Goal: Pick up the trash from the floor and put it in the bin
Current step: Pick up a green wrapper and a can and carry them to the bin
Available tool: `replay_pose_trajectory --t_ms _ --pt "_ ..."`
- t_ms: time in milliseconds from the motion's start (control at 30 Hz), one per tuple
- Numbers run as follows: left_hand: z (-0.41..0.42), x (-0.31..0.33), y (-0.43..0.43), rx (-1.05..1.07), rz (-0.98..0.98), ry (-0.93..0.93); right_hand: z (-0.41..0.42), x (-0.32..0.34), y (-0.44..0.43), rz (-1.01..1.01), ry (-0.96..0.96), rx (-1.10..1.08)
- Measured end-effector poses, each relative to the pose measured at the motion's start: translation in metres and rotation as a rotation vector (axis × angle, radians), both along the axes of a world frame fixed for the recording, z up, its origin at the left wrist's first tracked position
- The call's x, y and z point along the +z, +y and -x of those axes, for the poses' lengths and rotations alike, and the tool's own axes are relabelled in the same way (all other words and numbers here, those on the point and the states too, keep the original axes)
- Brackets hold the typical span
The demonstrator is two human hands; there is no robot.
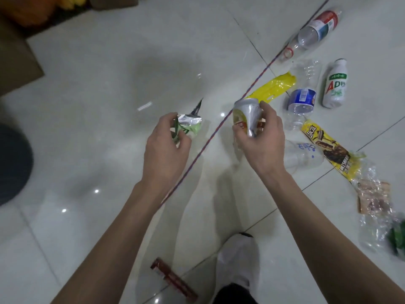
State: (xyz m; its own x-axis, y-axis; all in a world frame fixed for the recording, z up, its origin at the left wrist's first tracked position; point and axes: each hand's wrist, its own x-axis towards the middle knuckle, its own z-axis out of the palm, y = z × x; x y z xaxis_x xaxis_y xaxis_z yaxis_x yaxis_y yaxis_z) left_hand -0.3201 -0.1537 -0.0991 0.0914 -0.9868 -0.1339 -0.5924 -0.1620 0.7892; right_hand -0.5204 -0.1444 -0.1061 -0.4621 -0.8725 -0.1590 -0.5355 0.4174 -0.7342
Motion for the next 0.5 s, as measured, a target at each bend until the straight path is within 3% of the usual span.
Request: replay_pose_trajectory --t_ms 200,500 --pt "-0.034 0.128 0.032 0.067 -0.063 0.041 -0.024 0.137 0.016 0.038 -0.213 0.002" --pt "-0.091 0.363 0.045 0.254 -0.091 0.077 -0.083 0.379 0.007 0.082 -0.332 0.089"
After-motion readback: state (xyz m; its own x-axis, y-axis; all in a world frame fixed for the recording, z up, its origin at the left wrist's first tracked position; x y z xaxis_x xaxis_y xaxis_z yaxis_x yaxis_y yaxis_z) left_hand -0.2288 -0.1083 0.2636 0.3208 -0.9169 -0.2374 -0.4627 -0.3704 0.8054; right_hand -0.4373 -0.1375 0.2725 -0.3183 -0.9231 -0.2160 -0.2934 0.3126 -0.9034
